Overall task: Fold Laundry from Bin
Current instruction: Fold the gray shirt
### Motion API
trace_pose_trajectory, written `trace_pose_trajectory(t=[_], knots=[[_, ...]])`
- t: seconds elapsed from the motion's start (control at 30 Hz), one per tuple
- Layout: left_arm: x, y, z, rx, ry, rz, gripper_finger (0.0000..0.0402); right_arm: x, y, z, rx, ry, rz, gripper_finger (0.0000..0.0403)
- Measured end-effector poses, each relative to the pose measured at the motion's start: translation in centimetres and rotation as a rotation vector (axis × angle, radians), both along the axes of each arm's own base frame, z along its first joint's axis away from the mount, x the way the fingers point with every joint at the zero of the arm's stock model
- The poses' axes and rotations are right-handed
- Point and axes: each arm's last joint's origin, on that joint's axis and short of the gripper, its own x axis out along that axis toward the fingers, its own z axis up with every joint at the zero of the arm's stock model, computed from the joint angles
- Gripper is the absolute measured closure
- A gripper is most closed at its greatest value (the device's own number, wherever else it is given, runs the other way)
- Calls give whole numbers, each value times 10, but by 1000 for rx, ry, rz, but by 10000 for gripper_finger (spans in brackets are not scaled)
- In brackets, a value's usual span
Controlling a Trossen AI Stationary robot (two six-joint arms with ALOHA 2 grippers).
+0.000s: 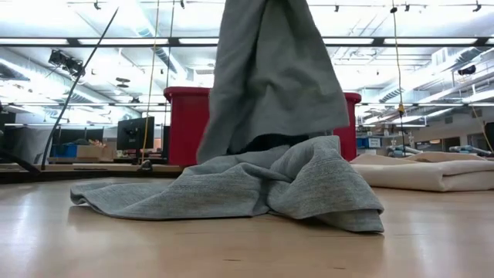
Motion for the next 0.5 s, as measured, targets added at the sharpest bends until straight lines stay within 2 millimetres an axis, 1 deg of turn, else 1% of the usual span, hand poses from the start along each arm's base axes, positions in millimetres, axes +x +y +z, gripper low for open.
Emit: trace_pose_trajectory(t=[0.07, 0.1, 0.13, 0.23, 0.33, 0.43, 0.5], knots=[[-3, -7, 4, 14, 5, -19, 399, -4, 4, 2, -18, 23, -10, 377], [-4, -11, 7, 30, 14, -25, 399, -7, 7, 4, -29, 38, -6, 388], [-5, -15, 9, 51, 30, -30, 399, -9, 10, 6, -33, 41, -4, 390], [-9, -22, 17, 86, 70, -9, 399, -22, 23, 16, -28, 29, 34, 379], [-12, -26, 27, 107, 108, 23, 399, -35, 38, 23, -16, 7, 112, 376], [-12, -26, 31, 95, 114, 17, 399, -43, 49, 25, -13, 1, 177, 371], [-12, -26, 32, 91, 105, -2, 399, -45, 52, 25, -16, 5, 182, 364]])
